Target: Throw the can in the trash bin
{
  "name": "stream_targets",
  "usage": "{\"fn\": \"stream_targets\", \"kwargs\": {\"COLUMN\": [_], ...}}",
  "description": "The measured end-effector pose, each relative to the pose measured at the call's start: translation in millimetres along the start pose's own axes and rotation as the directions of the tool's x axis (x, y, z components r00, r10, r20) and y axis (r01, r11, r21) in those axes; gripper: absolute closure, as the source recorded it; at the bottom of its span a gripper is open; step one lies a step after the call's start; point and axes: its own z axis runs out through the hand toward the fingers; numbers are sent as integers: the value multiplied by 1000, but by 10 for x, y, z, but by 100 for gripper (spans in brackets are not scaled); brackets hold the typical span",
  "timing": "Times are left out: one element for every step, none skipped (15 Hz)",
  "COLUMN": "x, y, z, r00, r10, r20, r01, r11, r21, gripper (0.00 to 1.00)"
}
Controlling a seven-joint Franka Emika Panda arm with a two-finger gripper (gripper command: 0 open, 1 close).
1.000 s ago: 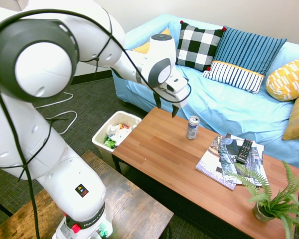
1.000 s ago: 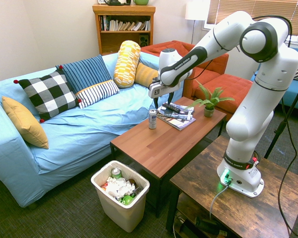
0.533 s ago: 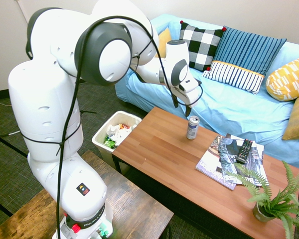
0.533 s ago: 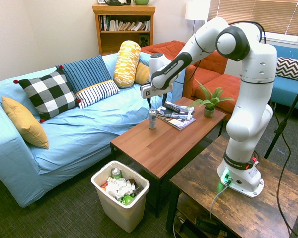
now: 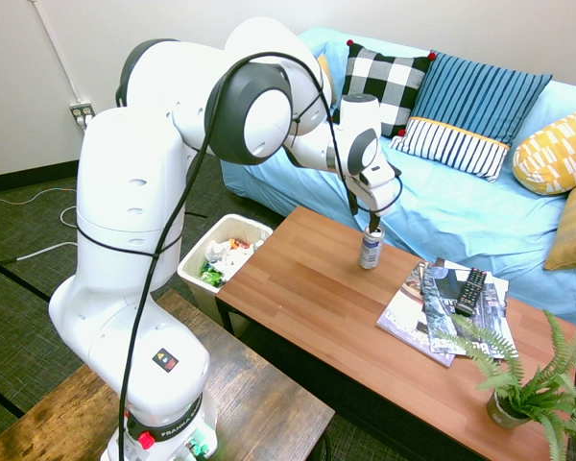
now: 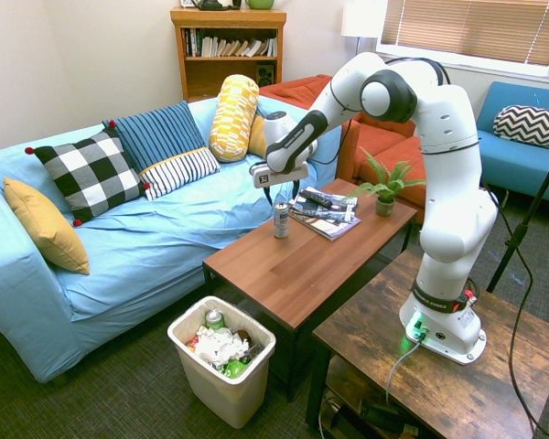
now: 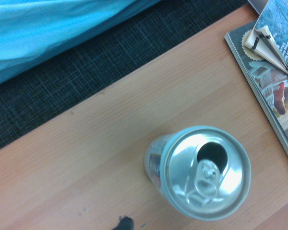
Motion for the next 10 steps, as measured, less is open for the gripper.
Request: {"fn": "stream_targets", "kwargs": {"x": [15, 13, 10, 12, 23, 40, 65, 89, 104, 107], "y": [-37, -67, -94, -117, -131, -137, -140, -137, -128, -126], "z": [39, 83, 133, 188, 251, 314, 371, 424, 476, 528], "r00": [1000, 1000, 1000, 1000, 1000, 1000, 999, 999, 999, 999], "r10": [4, 8, 10, 15, 21, 27, 35, 42, 47, 50], "r20": [-5, -8, -8, -5, -3, -3, -1, -1, 0, 2], "r01": [-4, -8, -10, -15, -21, -27, -35, -42, -47, -50], "r11": [1000, 1000, 1000, 1000, 999, 999, 999, 998, 998, 997], "r21": [-2, -5, -11, -17, -26, -33, -39, -45, -52, -59], "gripper": [0, 0, 0, 0, 0, 0, 0, 0, 0, 0]}}
